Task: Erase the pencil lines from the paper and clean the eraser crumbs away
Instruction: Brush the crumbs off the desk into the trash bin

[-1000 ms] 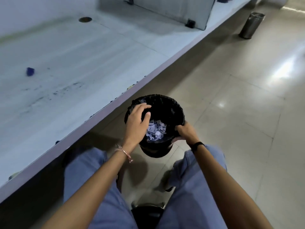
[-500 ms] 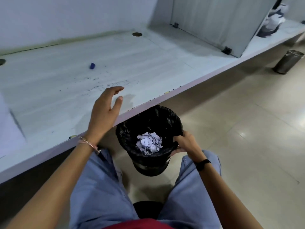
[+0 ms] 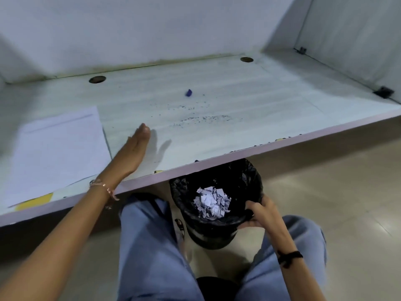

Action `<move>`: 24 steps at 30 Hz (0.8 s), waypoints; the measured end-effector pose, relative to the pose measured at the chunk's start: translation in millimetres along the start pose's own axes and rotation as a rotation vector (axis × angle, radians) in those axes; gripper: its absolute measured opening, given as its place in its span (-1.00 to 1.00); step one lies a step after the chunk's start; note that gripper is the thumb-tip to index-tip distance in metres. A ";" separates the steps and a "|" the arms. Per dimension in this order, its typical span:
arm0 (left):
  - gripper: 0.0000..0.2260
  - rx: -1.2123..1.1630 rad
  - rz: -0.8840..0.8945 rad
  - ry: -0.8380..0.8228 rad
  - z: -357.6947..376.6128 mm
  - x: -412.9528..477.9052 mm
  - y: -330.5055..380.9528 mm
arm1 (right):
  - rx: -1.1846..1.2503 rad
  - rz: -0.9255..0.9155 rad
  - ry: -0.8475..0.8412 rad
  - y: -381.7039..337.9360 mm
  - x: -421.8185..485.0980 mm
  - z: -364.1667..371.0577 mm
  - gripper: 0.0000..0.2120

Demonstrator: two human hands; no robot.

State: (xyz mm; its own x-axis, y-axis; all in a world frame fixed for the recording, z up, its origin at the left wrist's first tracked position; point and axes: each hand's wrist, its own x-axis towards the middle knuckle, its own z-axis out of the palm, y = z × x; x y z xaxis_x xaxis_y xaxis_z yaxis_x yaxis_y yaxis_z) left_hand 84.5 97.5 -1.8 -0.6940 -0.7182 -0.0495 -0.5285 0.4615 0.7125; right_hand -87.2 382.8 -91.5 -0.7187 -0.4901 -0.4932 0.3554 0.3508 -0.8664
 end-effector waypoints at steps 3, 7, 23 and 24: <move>-0.13 0.332 -0.076 -0.008 12.6 32.7 -3.8 | 0.010 -0.008 -0.003 3.3 -1.6 7.7 -0.68; -0.15 0.541 0.042 0.051 54.6 33.5 18.7 | 0.014 0.001 0.002 10.3 4.2 15.9 -0.65; -0.15 0.613 -0.100 0.056 8.7 44.4 -31.9 | -0.006 -0.049 0.008 5.9 15.5 20.9 -0.63; -0.13 0.637 -0.016 0.051 21.8 45.0 -23.1 | -0.010 -0.047 0.001 6.0 15.8 21.5 -0.63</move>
State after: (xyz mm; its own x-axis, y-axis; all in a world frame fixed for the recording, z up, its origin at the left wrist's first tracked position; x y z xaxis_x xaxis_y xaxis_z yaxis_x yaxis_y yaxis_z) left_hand 54.9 65.8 -35.8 -0.6681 -0.7440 -0.0122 -0.7363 0.6586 0.1556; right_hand -83.5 359.9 -106.2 -0.7348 -0.5055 -0.4521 0.3154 0.3355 -0.8877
